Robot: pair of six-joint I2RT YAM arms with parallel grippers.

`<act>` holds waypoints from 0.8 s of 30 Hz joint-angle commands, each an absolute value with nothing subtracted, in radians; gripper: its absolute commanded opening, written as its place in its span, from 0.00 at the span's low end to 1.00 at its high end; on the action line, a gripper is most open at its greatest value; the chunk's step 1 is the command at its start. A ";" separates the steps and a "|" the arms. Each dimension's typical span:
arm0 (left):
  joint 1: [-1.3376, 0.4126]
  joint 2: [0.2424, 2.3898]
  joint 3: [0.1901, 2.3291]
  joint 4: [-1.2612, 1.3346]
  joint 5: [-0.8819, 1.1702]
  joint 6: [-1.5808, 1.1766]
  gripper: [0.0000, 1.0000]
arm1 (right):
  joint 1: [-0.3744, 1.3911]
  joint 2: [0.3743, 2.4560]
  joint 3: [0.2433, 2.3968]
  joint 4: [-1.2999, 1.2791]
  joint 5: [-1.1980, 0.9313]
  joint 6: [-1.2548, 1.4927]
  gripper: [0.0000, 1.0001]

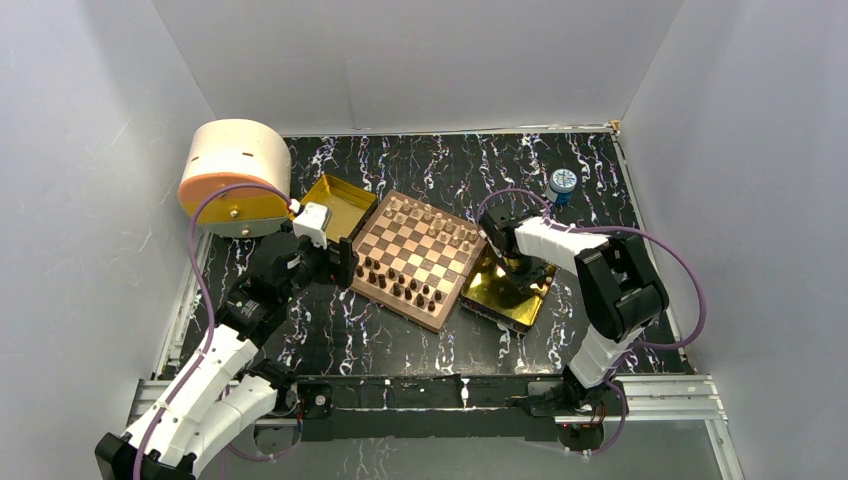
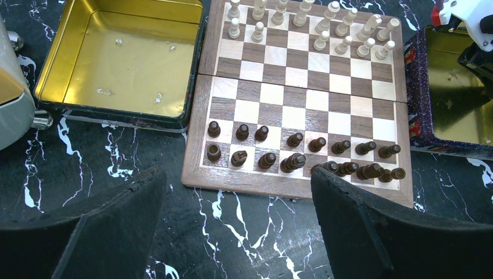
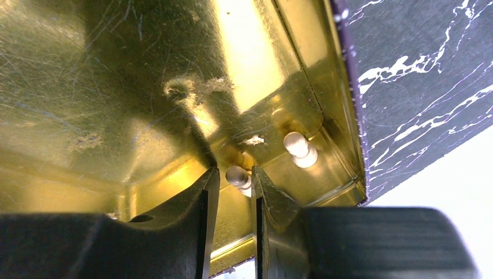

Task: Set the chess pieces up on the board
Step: Pick up the chess piece from the storage box.

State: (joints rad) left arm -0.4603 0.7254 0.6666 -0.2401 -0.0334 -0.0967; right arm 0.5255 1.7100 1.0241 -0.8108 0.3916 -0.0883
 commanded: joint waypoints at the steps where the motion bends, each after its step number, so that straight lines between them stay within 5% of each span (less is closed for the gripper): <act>1: -0.463 0.708 0.683 -0.229 -0.028 -0.088 0.91 | 0.536 1.720 1.035 -0.814 0.436 -0.104 0.34; 24: -0.463 0.716 0.680 -0.226 -0.025 -0.090 0.91 | 0.546 1.599 1.019 -0.777 0.443 -0.100 0.24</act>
State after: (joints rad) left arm -0.4603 0.7254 0.6666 -0.2398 -0.0292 -0.0963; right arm 0.5400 1.6619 1.0229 -0.7998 0.4324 -0.1013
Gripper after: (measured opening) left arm 0.911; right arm 0.259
